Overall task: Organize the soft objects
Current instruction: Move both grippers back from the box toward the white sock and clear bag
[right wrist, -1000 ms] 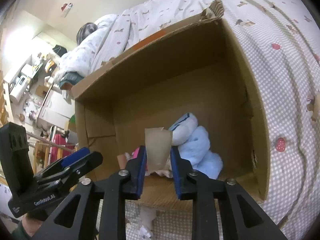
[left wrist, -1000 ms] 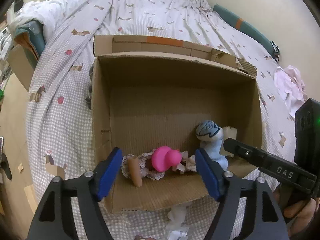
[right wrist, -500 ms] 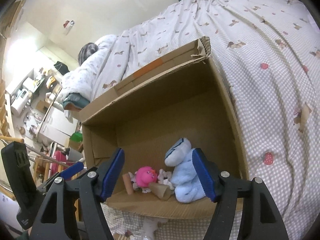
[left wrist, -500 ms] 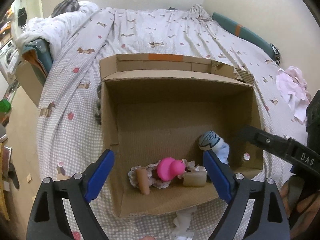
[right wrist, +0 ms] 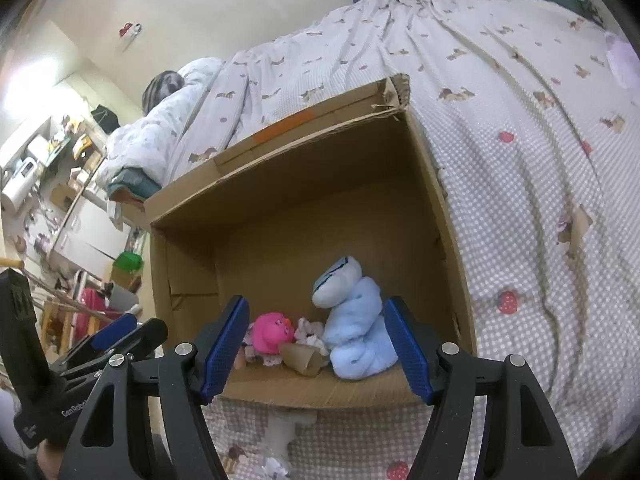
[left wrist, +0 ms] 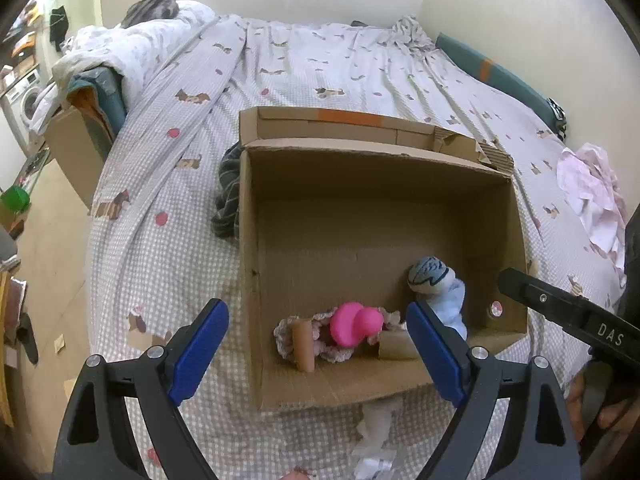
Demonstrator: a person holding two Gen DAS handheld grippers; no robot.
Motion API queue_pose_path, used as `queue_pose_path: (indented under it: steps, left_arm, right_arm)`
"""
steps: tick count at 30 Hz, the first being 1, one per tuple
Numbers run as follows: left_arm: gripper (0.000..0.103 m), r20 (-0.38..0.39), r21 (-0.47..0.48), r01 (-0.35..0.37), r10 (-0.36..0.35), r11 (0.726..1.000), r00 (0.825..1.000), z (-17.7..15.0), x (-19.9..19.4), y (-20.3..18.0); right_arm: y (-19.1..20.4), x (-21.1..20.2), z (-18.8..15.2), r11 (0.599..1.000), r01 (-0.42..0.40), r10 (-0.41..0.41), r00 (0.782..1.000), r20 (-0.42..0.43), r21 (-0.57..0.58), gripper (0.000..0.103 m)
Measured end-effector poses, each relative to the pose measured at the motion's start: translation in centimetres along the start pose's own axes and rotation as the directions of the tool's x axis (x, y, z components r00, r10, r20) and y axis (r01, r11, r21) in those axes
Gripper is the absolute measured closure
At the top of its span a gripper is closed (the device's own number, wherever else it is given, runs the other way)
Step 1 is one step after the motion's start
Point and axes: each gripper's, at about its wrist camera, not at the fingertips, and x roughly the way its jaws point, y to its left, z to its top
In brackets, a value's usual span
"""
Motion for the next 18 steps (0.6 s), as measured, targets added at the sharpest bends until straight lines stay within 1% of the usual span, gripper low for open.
queue_pose_path:
  steps: [5,7,10,12,14,18]
  left_arm:
    - [0.014,0.024,0.006,-0.016,0.015,1.0,1.0,-0.4,-1.3,0.3]
    - [0.014,0.03,0.006,-0.028,0.028,1.0,0.999,-0.6,-1.7,0.6]
    - [0.014,0.021,-0.01,-0.047,0.047,0.999,0.999,-1.2,-1.9,1.1]
    - [0.014,0.013,-0.017,-0.047,0.047,0.999,0.999,-1.6,-2.1,1.4]
    - [0.014,0.012,-0.023,-0.05,0.05,0.998,0.999,-2.1,-2.4,1.6]
    - [0.014,0.008,-0.032,-0.06,0.06,0.998,0.998,-3.0,-2.9,1.9]
  right_arm:
    - [1.0,-0.8,-0.6,0.999,0.008,-0.008,1.0,0.0,-0.052,0.029]
    - [1.5,-0.9,-0.9,0.996,0.034,-0.035,0.999,-0.012,-0.081,0.028]
    - [1.9,-1.0,-1.3,0.992,0.02,-0.024,0.999,-0.031,-0.121,0.028]
    - [2.1,-1.2,-1.8,0.989,0.036,-0.041,0.999,-0.035,-0.142,0.028]
    - [1.7,-1.3,-2.2,0.991,0.044,-0.05,0.998,-0.044,-0.127,0.028]
    - [0.4,-0.7,-3.2,0.997,0.045,-0.052,0.992,-0.112,-0.067,0.028]
